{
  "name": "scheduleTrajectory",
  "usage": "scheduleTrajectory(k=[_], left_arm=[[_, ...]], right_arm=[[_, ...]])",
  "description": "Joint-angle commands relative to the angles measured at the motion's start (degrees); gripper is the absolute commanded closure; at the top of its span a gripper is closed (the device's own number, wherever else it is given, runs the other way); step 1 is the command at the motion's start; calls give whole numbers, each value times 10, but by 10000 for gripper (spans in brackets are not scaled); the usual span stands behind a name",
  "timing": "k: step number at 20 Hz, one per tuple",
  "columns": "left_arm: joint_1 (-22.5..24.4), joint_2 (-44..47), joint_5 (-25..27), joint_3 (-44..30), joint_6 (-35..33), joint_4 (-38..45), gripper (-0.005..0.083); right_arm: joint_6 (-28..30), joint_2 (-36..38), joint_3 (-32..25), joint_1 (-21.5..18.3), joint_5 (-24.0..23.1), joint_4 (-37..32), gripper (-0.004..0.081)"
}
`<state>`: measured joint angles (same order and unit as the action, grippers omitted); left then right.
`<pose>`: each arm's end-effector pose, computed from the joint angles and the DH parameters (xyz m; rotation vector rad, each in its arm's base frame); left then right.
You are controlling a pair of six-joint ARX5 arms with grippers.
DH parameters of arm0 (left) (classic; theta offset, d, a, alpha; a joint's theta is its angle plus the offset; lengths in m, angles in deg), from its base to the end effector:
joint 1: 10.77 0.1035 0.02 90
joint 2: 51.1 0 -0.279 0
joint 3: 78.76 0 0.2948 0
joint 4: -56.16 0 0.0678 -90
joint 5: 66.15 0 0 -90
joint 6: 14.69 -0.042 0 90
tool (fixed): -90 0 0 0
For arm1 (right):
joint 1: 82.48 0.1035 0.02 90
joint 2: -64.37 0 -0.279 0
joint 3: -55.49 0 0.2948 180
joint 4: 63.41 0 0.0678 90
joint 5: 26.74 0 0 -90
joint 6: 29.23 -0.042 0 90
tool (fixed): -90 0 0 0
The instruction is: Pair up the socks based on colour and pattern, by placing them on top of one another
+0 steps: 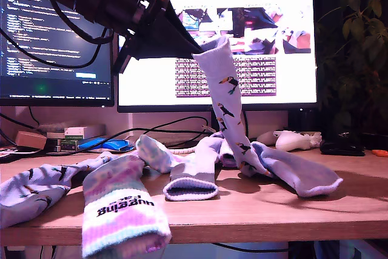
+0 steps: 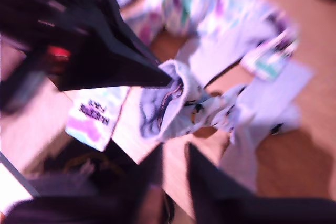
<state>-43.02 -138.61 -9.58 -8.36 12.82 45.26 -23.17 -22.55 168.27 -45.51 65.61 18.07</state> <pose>0.3094 -0.2226 0.2472 -0.4223 0.7750 -0.9760 0.2644 0.2012 0.4201 -0.3883 0.9121 0.6818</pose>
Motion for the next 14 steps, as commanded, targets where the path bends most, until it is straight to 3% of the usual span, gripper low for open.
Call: scheduleTrajectory(k=[1,5,8,14], left_arm=[[-1,-10,-7,-1,-10,4,796],[-1,-9,-10,-1,-11,5,796],[-1,-9,-10,2,-10,5,796],[-1,-9,-10,26,-10,-10,796]], right_arm=[[-2,26,-18,-14,-14,-25,783],[-1,126,-117,-35,-45,-136,783],[-3,223,-238,-45,-51,-247,783],[-17,406,-468,-47,-85,-387,783]])
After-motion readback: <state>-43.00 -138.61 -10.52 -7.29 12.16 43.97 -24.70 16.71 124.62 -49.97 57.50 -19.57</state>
